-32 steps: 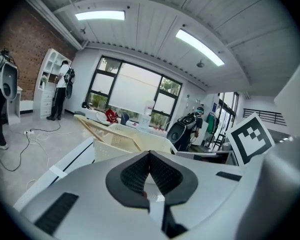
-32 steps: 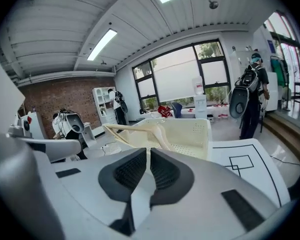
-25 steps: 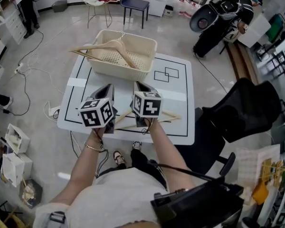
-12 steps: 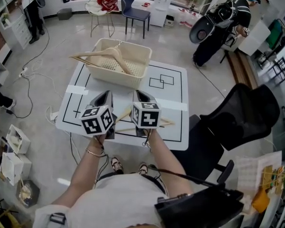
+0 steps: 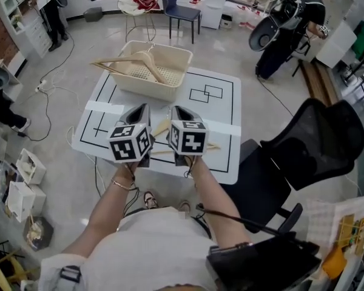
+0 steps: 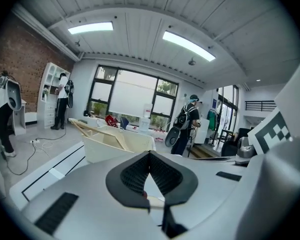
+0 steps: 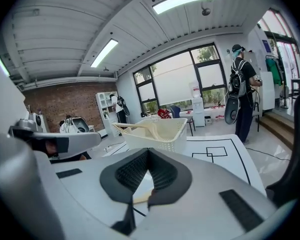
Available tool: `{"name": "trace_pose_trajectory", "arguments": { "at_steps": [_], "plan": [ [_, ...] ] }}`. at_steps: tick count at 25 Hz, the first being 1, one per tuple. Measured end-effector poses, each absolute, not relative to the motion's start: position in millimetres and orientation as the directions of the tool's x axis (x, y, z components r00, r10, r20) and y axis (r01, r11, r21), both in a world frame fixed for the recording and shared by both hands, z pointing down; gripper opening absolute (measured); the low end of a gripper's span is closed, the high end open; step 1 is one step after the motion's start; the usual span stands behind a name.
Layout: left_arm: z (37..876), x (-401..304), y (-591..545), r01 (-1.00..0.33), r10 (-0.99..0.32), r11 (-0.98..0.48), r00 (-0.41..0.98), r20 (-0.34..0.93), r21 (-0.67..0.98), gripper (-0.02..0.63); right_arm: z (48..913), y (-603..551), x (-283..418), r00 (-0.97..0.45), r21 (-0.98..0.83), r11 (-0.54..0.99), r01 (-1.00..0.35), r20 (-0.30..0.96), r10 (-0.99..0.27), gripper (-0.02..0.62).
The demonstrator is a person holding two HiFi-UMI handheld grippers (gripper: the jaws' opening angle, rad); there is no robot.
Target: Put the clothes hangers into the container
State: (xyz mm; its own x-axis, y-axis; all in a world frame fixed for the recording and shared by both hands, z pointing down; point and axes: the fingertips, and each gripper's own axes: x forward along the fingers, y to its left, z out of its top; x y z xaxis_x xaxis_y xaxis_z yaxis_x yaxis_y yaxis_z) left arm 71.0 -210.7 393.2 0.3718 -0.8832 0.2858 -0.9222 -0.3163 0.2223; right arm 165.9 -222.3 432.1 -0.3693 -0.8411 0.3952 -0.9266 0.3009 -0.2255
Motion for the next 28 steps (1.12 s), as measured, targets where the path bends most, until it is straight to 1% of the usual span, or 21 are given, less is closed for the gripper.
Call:
{"name": "trace_pose_trajectory", "arguments": {
  "at_steps": [8,20,25,28],
  "plan": [
    [400.1,81.1,-208.3,-0.914,-0.882,-0.315,0.381,0.279,0.254,0.0,442.7,-224.4,170.4,-0.39,-0.219,0.326,-0.92,0.412,-0.823,0.017],
    [403.6,69.1,-213.4,-0.922,-0.885,-0.286,0.359,0.296,0.263,0.0,445.5,-231.8,163.5,-0.403,-0.201,0.349,-0.915,0.428,-0.809,0.017],
    [413.3,64.0,-215.7,-0.927,-0.889,-0.265,0.342,0.305,0.266,0.0,457.7,-240.1,175.0,-0.428,-0.231,0.36,-0.904,0.478,-0.767,0.017],
    [426.1,62.2,-215.2,-0.931,-0.891,-0.249,0.328,0.313,0.268,0.0,471.5,-245.0,182.0,-0.447,-0.194,0.409,-0.892,0.524,-0.725,0.017]
  ]
}}
